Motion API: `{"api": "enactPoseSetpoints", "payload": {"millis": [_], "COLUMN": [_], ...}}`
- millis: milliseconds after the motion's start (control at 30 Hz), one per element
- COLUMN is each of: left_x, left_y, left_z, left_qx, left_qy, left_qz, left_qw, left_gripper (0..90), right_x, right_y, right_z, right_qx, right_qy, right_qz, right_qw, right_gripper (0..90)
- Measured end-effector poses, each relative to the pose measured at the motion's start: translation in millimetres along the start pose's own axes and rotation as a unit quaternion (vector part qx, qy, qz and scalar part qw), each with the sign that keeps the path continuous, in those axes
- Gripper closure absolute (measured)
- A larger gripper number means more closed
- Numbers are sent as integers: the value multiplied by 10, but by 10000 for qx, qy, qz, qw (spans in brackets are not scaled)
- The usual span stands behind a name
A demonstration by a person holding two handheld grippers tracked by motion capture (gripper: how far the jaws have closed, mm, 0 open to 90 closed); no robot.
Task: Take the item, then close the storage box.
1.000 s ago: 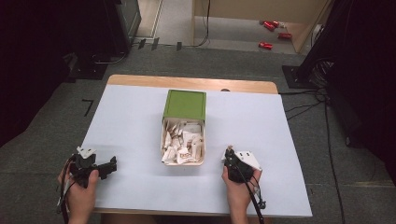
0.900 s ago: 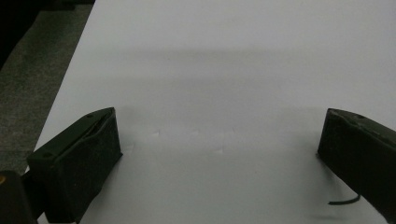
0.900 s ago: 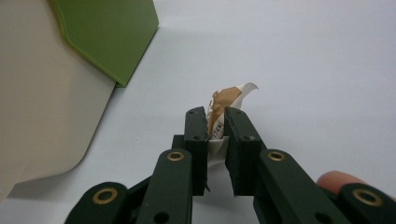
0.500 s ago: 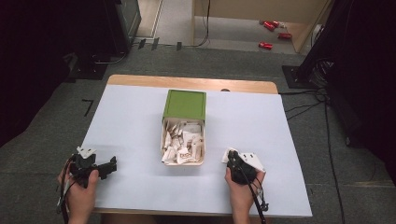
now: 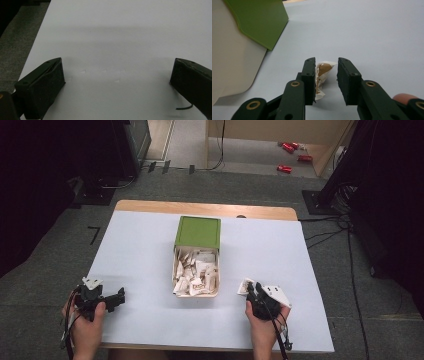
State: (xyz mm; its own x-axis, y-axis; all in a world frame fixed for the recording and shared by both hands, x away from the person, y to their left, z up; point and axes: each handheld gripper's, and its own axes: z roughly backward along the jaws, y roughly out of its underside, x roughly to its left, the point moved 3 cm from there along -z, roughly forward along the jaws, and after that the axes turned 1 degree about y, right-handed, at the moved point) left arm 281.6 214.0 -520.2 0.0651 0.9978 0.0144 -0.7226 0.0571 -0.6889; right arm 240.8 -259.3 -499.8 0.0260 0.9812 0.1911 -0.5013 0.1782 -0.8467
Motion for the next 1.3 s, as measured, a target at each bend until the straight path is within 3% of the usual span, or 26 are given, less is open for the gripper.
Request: {"api": "enactPoseSetpoints", "payload": {"millis": [100,167,200,267,300,333,367,400,1133,1300], "left_x": [0,0,0,1,1,1,1,1,0,0], "left_y": [0,0,0,-1,-1,-1,-2,-2,0,0], "left_z": [0,0,0,0,0,0,-1,-1,0,0], "left_qx": [-1,1,1,8,12,12,16,17,6,5], "left_qy": [-1,0,0,1,2,2,2,2,0,0], "left_qz": [0,0,0,-3,-3,-3,-6,-6,-4,-3], "left_qw": [10000,10000,10000,10000,10000,10000,10000,10000,10000,10000], "left_gripper": [0,0,0,0,0,0,0,0,0,0], "right_x": [-4,-3,-3,3,22,22,55,67,252,368], "right_y": [-10,-32,-32,-57,-86,-86,-121,-131,-272,-296], "right_z": [9,25,25,47,71,71,95,105,219,228], "right_qx": [-12,-28,-28,-85,-151,-151,-148,-123,-152,-160], "right_qy": [-6,-56,-56,-116,-226,-226,-268,-304,-434,-510], "right_qz": [5,-41,-41,-98,-70,-70,56,72,120,232], "right_qw": [10000,10000,10000,9998,9996,9996,9995,9994,9989,9983], "right_gripper": [648,555,555,429,304,304,233,218,230,238]}}
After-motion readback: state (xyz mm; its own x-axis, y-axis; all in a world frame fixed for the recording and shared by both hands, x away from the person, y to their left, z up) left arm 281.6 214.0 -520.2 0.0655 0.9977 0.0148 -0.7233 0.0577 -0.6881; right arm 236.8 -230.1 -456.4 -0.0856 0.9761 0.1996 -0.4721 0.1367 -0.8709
